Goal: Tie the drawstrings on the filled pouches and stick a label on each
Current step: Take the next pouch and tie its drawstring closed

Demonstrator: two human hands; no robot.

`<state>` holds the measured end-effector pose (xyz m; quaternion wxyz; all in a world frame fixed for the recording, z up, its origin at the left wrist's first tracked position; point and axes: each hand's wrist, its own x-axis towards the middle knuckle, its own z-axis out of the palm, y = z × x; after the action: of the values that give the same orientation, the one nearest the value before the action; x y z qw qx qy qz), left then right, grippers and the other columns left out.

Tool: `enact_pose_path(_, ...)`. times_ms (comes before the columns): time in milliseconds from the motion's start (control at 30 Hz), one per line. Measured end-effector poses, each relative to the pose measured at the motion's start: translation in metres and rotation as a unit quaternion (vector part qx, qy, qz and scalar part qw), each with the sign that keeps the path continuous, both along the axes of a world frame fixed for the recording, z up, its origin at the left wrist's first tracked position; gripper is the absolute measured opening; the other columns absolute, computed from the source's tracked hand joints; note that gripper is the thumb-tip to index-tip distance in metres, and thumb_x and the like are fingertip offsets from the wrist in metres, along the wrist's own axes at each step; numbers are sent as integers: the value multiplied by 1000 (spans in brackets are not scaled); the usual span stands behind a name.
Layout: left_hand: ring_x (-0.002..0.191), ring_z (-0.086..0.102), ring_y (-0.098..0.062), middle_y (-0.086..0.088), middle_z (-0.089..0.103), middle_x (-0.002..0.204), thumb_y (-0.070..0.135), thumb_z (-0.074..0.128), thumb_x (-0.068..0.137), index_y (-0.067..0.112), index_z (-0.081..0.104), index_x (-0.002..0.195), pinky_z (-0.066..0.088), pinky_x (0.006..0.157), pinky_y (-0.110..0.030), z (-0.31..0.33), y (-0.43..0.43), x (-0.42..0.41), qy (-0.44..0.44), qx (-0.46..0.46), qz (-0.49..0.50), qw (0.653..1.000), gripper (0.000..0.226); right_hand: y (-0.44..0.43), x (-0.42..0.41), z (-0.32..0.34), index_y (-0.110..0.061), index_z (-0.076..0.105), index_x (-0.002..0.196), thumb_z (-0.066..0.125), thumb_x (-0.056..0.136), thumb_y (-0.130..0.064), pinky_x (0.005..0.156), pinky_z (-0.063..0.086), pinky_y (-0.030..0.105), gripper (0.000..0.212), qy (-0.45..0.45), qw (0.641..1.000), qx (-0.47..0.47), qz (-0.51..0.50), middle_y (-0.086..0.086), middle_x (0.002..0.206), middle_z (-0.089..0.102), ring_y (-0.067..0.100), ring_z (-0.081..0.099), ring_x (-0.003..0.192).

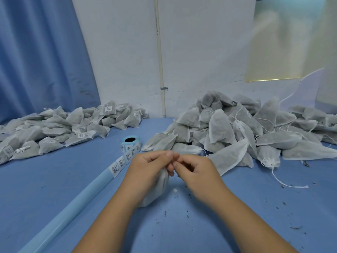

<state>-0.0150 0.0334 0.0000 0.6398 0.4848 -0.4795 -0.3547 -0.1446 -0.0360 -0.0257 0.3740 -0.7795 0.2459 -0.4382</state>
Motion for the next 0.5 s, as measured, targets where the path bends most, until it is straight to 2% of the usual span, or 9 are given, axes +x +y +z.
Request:
enact_pose_path(33, 60, 59, -12, -5, 62, 61, 24, 68, 79, 4, 78, 86, 51, 62, -18, 1, 0, -1, 13, -1, 16, 1000, 24, 1, 1, 0, -24, 67, 70, 60, 90, -18, 51, 31, 14, 22, 5, 1000, -11, 0, -14, 53, 47, 4, 39, 51)
enact_pose_path(100, 56, 56, -7, 1, 61, 58, 20, 69, 85, 14, 80, 80, 49, 59, -14, 0, -1, -1, -21, 3, 68, 997, 13, 2, 0, 1, -20, 69, 72, 61, 90, -18, 52, 31, 14, 20, 24, 999, -38, -10, -10, 53, 47, 5, 41, 52)
enact_pose_path(200, 51, 50, -1, 7, 60, 55, 20, 63, 92, 27, 77, 71, 42, 54, -12, -6, -2, 3, -210, -1, 147, 967, 26, 1, -3, 2, -14, 67, 70, 64, 86, -15, 56, 36, 19, 17, 32, 996, -70, -41, -2, 61, 54, 6, 45, 57)
enact_pose_path(233, 51, 46, -1, 3, 57, 55, 21, 61, 92, 28, 74, 72, 39, 53, -15, -7, -2, 3, -274, -4, 149, 950, 25, 0, -4, 4, -13, 67, 70, 64, 84, -13, 57, 38, 19, 15, 17, 996, -74, -55, -2, 63, 56, 6, 46, 58)
enact_pose_path(300, 52, 37, -5, -4, 45, 55, 22, 58, 92, 16, 69, 74, 34, 54, -22, -10, -2, 3, -376, -1, 128, 918, 23, -1, -7, 9, -12, 65, 68, 63, 79, -14, 57, 37, 18, 12, -11, 993, -91, -80, -2, 63, 55, 7, 46, 58)
enact_pose_path(333, 52, 33, -6, -1, 38, 54, 23, 58, 93, 11, 65, 73, 31, 53, -24, -11, -3, 2, -405, 5, 113, 907, 25, -1, -9, 11, -11, 64, 67, 61, 77, -17, 57, 36, 17, 12, -17, 990, -106, -90, -2, 64, 55, 8, 46, 58)
enact_pose_path(400, 49, 31, -6, 8, 37, 49, 25, 59, 93, 18, 63, 66, 29, 50, -20, -11, -2, 0, -418, 19, 77, 905, 29, -2, -11, 13, -11, 62, 65, 59, 75, -16, 58, 36, 15, 12, -14, 986, -129, -101, -2, 64, 56, 10, 48, 60)
enact_pose_path(467, 45, 39, -2, 14, 47, 47, 24, 60, 93, 32, 65, 61, 31, 47, -13, -10, 0, -3, -394, 41, 30, 918, 33, 0, -12, 13, -10, 63, 66, 62, 78, -9, 59, 41, 21, 12, -19, 990, -108, -91, 0, 62, 60, 13, 51, 60)
enact_pose_path(500, 46, 43, 0, 14, 52, 49, 24, 60, 91, 33, 67, 62, 34, 48, -12, -9, 1, -4, -363, 54, 3, 930, 31, 0, -12, 13, -10, 64, 67, 63, 79, -5, 59, 44, 24, 13, -29, 993, -81, -78, 1, 62, 61, 15, 53, 59)
